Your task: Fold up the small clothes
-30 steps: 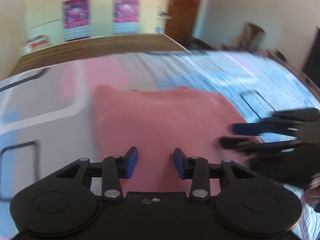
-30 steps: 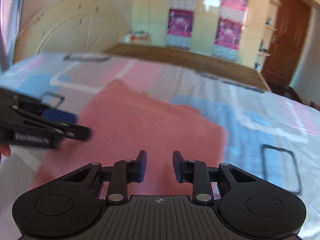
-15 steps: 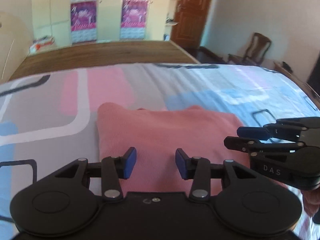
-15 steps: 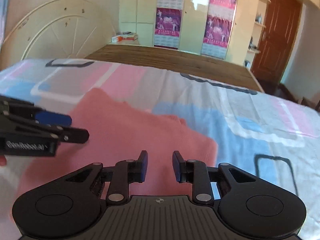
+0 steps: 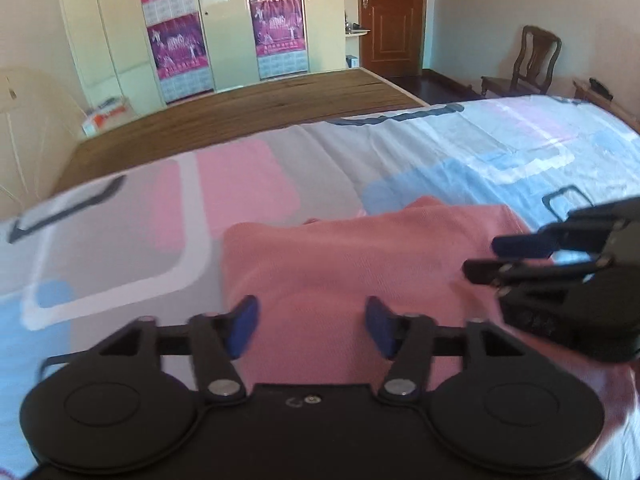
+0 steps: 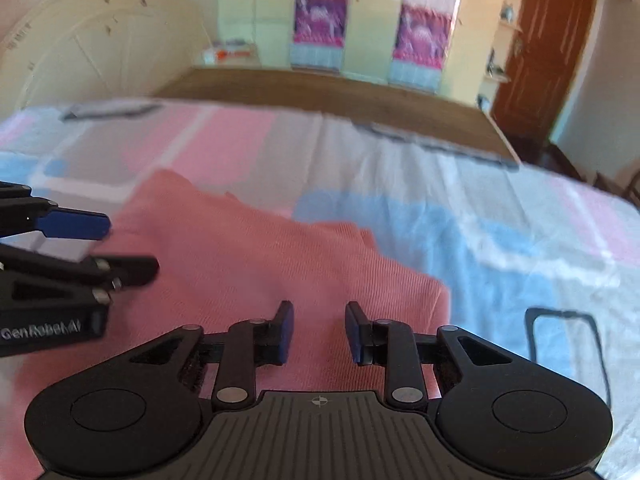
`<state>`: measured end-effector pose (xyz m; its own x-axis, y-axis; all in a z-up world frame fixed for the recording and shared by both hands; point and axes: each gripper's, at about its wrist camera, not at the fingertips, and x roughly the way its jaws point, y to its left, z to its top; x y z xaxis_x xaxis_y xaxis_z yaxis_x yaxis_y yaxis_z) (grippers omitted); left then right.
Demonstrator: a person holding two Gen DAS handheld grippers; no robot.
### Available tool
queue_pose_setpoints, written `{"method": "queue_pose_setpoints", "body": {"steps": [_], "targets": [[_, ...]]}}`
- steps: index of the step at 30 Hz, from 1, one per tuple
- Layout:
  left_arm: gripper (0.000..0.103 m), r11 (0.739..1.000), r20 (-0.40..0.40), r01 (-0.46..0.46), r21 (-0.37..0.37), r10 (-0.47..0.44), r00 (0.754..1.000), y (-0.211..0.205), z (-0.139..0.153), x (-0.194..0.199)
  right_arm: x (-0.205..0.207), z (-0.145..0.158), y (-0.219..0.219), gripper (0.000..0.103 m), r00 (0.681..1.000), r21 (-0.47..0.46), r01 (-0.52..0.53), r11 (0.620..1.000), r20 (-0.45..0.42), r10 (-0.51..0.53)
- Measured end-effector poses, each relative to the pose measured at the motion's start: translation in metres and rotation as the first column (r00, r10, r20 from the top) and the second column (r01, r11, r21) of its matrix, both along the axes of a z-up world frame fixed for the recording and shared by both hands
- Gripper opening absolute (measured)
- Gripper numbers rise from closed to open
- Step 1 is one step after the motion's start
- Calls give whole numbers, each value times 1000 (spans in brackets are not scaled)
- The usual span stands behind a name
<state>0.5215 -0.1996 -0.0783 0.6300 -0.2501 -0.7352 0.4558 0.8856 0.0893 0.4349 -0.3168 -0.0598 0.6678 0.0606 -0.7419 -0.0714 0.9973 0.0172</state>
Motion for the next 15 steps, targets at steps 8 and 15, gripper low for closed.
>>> {"method": "queue_pose_setpoints", "body": {"steps": [8,15], "targets": [[66,1000,-54,-31,4,31,998,8,-21,-12,-29,-15,5,28,995,-24,-20,1000,-96,18],[73,999,-46,-47,-15,46,998,20,-4,-19,-47,-1,2,28,1000,-16,-8,1000,-24,8]]}}
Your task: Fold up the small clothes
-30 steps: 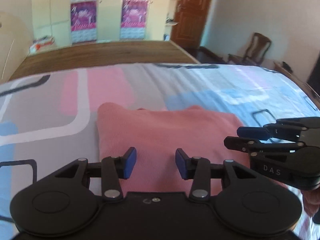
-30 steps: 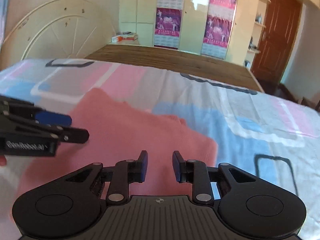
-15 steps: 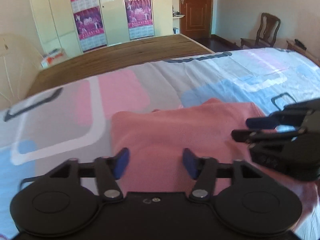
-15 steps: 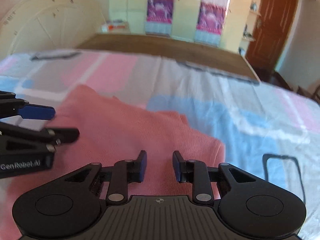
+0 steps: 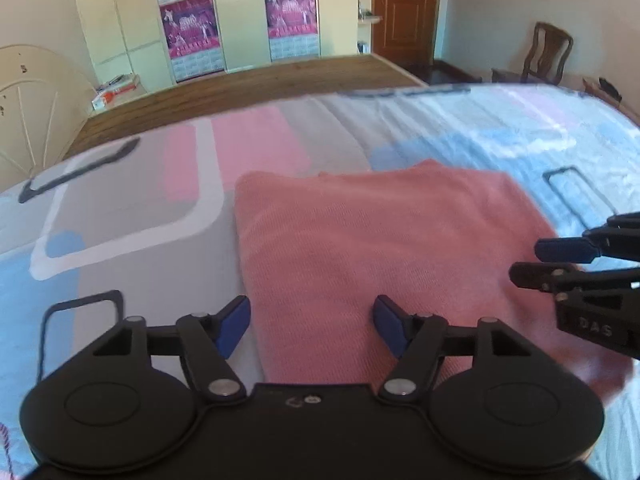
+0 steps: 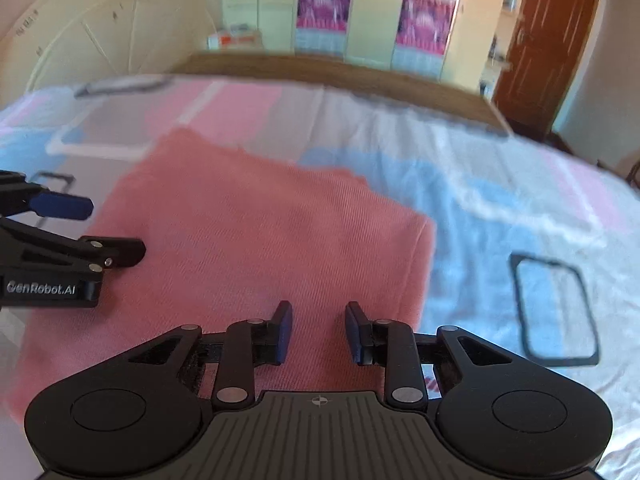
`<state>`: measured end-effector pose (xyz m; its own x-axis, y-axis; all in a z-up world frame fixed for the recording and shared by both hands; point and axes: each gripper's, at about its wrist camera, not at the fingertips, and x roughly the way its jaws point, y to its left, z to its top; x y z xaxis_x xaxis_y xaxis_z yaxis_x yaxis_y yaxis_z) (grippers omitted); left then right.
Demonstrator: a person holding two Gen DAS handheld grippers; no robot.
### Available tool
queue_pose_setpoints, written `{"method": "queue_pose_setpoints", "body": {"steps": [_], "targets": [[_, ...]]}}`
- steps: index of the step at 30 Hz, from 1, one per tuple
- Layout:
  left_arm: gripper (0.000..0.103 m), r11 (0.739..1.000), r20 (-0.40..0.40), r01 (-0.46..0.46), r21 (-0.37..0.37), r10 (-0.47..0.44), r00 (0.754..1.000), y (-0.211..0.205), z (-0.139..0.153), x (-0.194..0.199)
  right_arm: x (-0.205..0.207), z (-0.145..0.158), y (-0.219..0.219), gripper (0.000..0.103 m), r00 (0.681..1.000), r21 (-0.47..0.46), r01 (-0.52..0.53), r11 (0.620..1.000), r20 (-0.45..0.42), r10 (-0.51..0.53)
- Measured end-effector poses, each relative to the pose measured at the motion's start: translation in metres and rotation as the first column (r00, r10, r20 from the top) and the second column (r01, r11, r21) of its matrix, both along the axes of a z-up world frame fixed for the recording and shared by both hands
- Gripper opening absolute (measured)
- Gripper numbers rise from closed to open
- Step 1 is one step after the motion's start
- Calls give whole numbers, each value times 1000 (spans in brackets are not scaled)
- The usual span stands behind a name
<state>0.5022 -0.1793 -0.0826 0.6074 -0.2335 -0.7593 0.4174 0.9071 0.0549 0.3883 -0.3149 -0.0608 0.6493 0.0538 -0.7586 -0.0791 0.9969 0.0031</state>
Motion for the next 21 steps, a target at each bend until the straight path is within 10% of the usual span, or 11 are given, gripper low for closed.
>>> {"method": "queue_pose_setpoints", "body": {"steps": [8,9,11,17,21], "targets": [[74,997,-58,11,-82,-16,998,23,-5,-9,-18,-1,-11,32,1000,4,-12,1000,-14,13],[75,995,-40,5,-98,-9,999,30,-1,-11,-22,5,-20,58,1000,30,4,1000,20,-4],[75,994,-41,-2,-111,-3,999,42,0,-8,-28,11,-47,72,997,108,50,993,45,-55],[70,947,-233,-100,-306,28,972,84,-25,17,-21,-22,-129,62,986,518,159,840,-119,-113],[63,895,-336,-137,-424,-15,942,96,-41,30,-13,-42,-141,62,983,596,149,789,-173,-55]]}}
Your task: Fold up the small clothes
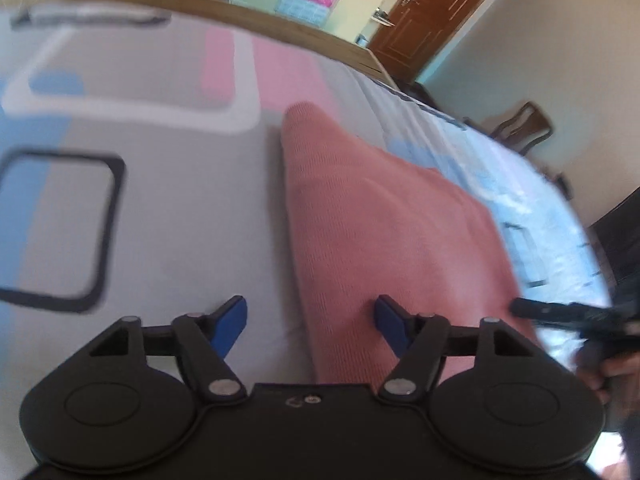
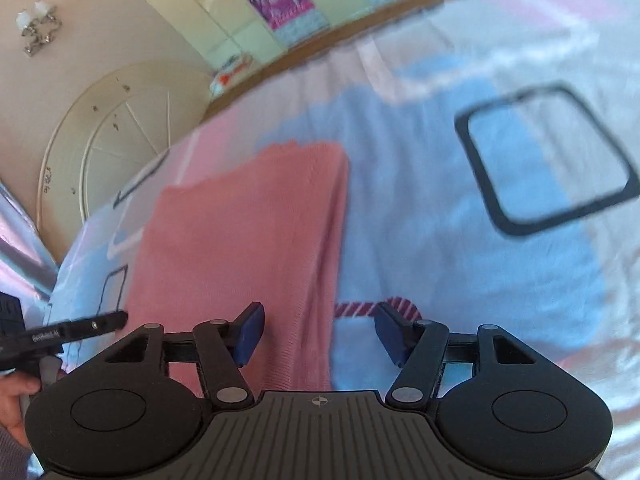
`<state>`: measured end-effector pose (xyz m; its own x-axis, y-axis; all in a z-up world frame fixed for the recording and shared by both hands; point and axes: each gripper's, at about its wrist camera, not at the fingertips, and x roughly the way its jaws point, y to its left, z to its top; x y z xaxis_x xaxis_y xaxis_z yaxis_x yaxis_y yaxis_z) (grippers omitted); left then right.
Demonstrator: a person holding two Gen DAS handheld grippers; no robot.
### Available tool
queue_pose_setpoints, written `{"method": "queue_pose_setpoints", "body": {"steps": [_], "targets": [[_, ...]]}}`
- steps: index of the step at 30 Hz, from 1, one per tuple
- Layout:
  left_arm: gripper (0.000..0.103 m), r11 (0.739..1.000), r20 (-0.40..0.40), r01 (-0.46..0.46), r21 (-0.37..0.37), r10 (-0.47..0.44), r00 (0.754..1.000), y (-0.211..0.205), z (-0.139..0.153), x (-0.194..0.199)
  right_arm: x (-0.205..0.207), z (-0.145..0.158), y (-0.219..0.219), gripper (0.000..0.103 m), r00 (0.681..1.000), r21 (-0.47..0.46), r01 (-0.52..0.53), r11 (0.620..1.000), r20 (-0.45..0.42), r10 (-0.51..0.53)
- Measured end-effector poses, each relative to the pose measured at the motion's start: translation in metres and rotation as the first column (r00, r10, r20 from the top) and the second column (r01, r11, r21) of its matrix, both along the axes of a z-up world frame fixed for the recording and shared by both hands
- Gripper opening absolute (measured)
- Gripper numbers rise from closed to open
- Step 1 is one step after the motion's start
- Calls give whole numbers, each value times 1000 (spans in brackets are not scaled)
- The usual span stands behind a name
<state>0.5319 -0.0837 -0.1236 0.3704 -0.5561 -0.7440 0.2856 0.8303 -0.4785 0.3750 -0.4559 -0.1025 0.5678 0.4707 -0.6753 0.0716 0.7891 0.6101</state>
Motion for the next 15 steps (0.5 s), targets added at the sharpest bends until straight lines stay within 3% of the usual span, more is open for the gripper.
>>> {"method": "queue_pose_setpoints", "body": {"steps": [3,6,11,13,14,15], "targets": [[60,996,-53,6,-86,-10,999,3,-9,5,7,-8,-15,62,998,158,-63,985,-13,66],[60,992,-81,14,-122,-24,996,4,-15,12,9,-12,-19,62,990,184,-141,973,2,143],[63,991,-82,27,-132,-38,996,-6,-20,21,36,-22,-16,60,985,277,-168,946,16,171],[61,990,-79,29,-136,-40,996,-12,-18,18,51,-22,2,50,982,259,-189,947,32,187],[58,992,-68,36,-121,-44,997,-17,-17,18,56,-19,12,36,979,218,-202,955,30,201],[57,994,-52,44,-103,-49,997,-21,-15,17,58,-18,20,31,977,181,-211,961,25,210]]}}
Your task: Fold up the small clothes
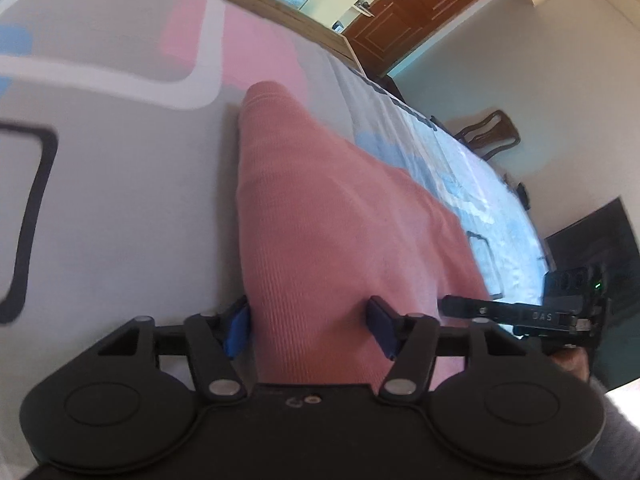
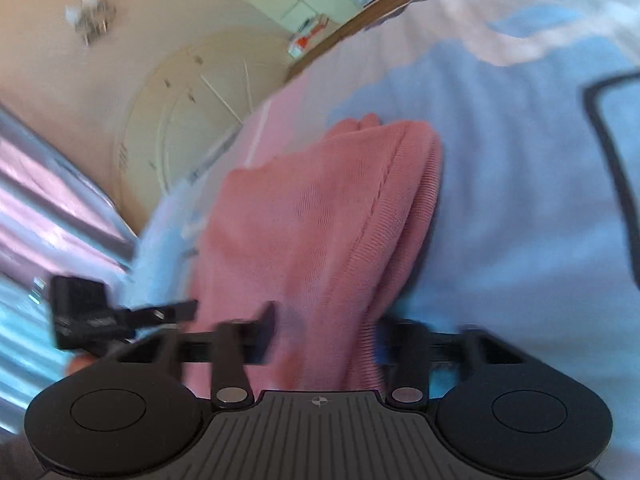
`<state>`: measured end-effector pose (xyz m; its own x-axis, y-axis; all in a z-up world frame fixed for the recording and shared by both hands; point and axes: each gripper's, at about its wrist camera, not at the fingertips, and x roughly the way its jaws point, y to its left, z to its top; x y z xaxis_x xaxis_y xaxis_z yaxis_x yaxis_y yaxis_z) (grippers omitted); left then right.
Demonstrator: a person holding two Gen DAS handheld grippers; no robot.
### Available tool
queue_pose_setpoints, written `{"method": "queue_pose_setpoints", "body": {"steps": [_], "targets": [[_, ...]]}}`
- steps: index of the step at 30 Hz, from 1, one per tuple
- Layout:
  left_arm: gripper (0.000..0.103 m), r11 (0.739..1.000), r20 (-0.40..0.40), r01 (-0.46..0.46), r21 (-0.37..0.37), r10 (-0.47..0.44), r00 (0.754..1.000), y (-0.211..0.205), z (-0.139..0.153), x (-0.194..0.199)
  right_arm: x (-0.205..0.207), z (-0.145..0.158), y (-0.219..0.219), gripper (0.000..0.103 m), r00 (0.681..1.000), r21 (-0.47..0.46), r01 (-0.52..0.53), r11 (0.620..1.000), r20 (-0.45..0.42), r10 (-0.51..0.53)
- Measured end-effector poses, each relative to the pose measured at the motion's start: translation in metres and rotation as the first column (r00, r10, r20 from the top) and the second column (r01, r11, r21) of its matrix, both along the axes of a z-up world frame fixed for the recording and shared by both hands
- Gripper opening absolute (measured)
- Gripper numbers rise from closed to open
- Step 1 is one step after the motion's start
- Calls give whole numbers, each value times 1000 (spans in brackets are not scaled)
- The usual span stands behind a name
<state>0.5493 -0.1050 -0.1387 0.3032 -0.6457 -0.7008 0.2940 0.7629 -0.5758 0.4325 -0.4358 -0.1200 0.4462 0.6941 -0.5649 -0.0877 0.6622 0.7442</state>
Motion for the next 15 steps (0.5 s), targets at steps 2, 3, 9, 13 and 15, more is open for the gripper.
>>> {"method": "queue_pose_setpoints", "body": {"steps": [2,3,9,13,15], "targets": [[53,999,30,6,35,-7,1000,-6,3,-3,-4,1,2,26,1000,-59,12,998,23,-11],[47,999,50,10,51,-13,999,-9,5,-6,-6,2,4,25,999,-84,21,996,30,-18],[24,992,189,31,119,-53,980,-15,36,-25,-16,37,42,19,995,-278,58,959,94,-33],[23,993,253,39,113,-66,965,12,64,-37,-22,71,64,19,987,-266,55,962,160,-12],[23,993,273,32,110,-61,960,37,77,-40,-23,87,84,19,982,-282,40,958,190,15]]}}
